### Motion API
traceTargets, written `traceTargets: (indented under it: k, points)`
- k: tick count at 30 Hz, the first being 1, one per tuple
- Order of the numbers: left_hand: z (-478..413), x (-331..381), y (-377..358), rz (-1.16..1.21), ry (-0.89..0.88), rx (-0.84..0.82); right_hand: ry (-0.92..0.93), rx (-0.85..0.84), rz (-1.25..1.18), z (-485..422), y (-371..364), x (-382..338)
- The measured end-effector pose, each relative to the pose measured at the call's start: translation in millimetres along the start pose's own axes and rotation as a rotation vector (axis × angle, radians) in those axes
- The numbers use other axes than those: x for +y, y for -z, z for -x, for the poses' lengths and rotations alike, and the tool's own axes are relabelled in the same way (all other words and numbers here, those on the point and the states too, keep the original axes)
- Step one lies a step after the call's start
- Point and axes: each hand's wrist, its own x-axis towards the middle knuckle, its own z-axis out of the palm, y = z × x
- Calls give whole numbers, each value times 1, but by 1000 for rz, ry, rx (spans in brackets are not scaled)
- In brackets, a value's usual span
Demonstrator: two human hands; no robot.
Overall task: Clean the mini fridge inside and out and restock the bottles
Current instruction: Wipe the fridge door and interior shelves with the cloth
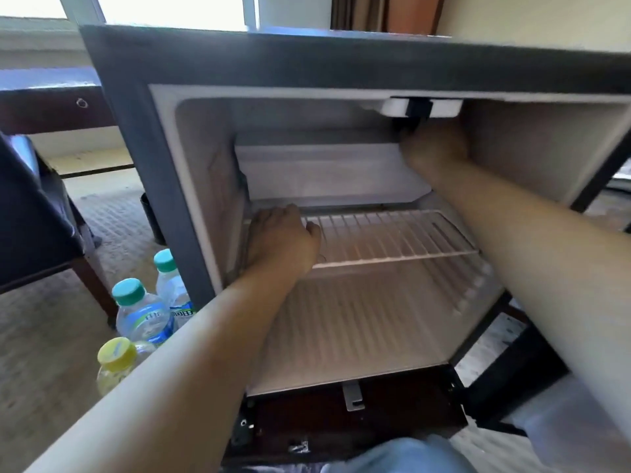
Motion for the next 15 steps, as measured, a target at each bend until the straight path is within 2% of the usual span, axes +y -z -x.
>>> traceTargets:
  k: [4,11,15]
  points:
    - [1,0,-1,-1,6,-4,120,88,9,10,-21,-28]
    - [0,-1,-2,-10,7,32,410,-81,-212,32,-36,-137]
    - [1,-2,-2,-36,-8,11,491,-135,-262,35,-48,-157]
